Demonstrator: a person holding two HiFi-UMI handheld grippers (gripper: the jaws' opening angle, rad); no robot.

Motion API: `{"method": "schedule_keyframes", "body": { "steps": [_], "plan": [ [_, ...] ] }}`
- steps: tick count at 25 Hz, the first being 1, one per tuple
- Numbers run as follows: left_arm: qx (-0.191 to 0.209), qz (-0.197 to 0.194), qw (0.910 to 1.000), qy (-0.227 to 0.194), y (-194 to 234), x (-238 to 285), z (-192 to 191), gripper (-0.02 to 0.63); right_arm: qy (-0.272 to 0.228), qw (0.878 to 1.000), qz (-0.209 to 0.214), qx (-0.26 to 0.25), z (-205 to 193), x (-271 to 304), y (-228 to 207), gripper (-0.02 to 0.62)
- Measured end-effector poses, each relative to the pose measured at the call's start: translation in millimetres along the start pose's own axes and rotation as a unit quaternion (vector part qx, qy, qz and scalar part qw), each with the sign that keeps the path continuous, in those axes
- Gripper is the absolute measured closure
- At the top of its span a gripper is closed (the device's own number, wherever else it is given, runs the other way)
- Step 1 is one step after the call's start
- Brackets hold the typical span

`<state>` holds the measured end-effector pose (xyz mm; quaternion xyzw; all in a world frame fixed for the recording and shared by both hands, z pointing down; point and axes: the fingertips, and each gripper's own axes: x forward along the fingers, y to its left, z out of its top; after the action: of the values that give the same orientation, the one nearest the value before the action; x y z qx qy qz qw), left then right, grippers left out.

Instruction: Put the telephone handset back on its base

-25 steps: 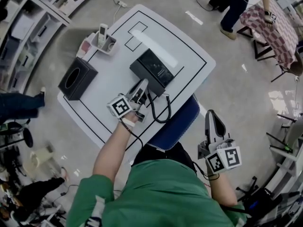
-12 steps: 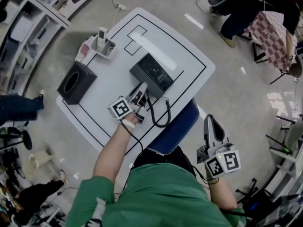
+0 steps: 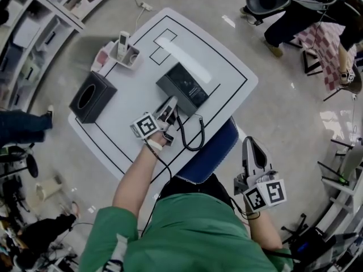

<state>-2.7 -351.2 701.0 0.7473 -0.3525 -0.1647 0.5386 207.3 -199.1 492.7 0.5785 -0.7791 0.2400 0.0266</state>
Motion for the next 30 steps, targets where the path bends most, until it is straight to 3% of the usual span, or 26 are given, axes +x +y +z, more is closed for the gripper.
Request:
{"method": "schedule_keyframes", "body": {
  "steps": [5,9,13,19,26,30],
  "plan": [
    [0.02,0.013,0.9997,0.002,-2.4,2.9,4.1,0.525,-0.004,1.0,0.0,0.001,1.3,-3.1,0.2,0.58],
    [0.027,0.045,0.9986,0.008,1.1,-3.4,0.7,0.516,-0.005,1.0,-0.002,0.003,1.0,-11.1,1.4,0.58],
    [0.037,0.063,0.9973,-0.001,3.1,-5.8,10.6,0.442,-0.018,1.0,0.002,0.001,5.8,-14.7,3.8,0.58],
    [0.046,0.055,0.9972,-0.022,-15.4,-29.1,21.5,0.423,-0.027,1.0,0.005,-0.001,5.2,-26.6,12.1,0.58],
    [0.098,0.046,0.9932,-0.043,-60.2,-69.1,29.5,0.423,-0.044,0.999,0.012,-0.005,12.2,-41.2,26.4,0.58],
    [0.15,0.029,0.9866,-0.058,-97.8,-96.8,36.4,0.425,-0.06,0.998,0.02,-0.013,18.3,-51.0,37.2,0.58]
  ]
}}
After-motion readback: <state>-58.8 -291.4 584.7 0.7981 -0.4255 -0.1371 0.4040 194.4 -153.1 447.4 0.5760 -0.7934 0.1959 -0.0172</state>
